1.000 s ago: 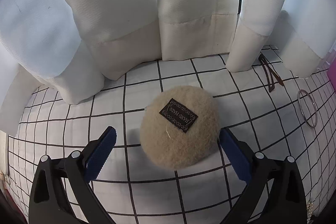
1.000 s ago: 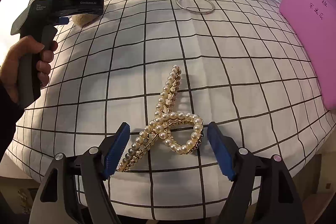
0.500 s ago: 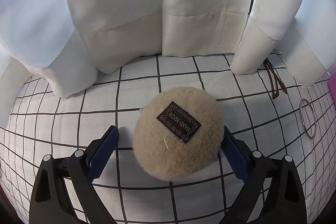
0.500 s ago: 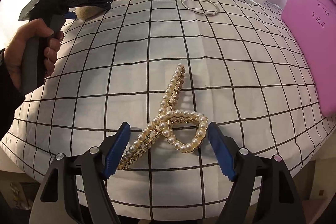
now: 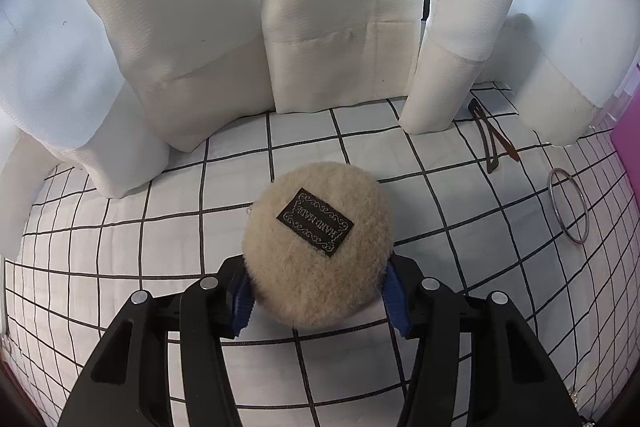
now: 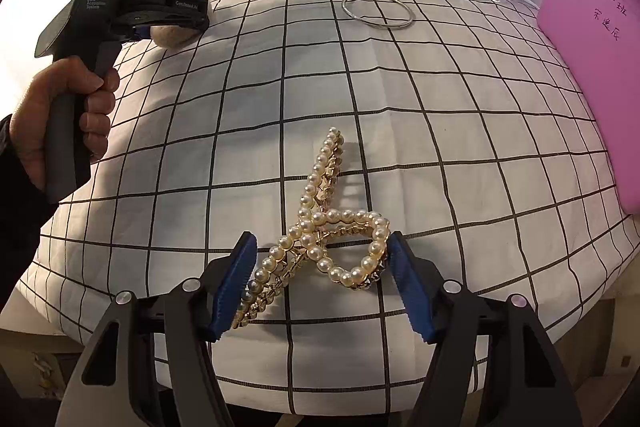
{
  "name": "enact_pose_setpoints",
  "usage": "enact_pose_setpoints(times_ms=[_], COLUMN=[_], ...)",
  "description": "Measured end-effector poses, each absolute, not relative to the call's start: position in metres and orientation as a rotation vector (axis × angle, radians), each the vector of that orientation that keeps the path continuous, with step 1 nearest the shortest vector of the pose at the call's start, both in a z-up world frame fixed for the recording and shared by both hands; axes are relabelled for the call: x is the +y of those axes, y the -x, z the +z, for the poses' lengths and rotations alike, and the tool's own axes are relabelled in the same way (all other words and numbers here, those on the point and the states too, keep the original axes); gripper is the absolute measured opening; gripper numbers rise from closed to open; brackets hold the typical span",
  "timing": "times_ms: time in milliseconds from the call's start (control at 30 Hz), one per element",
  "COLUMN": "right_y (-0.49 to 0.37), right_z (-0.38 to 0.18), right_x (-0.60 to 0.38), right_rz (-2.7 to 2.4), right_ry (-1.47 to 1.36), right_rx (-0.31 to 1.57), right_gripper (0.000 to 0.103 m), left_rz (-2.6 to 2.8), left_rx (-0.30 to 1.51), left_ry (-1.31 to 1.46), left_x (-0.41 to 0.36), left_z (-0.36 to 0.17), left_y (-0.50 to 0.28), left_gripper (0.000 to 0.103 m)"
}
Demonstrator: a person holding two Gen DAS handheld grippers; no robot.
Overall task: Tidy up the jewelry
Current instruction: 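Close the left tool on the beige fuzzy ball while the right tool grasps the pearl clip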
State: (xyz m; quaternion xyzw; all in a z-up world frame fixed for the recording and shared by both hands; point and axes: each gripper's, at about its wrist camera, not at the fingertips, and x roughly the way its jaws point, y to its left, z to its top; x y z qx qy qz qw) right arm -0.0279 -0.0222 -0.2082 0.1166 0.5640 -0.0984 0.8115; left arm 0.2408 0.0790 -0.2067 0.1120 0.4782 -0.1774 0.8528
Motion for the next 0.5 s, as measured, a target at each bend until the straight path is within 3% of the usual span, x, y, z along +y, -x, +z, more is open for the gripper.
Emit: enact_pose_setpoints(times_ms=[500], right_y=[0.027], right_z=[-0.198], right_x=[-0.018], right_rz=[-0.173], right_ry=[-0.244], right_rx=[1.172], right_gripper=[0.06], left_rz=[-0.368], left_rx=[0.944], left_ry=[-0.214], left_x=[0.061], left_z=[-0.171], left_y=[-0.187], left_gripper=[0.05])
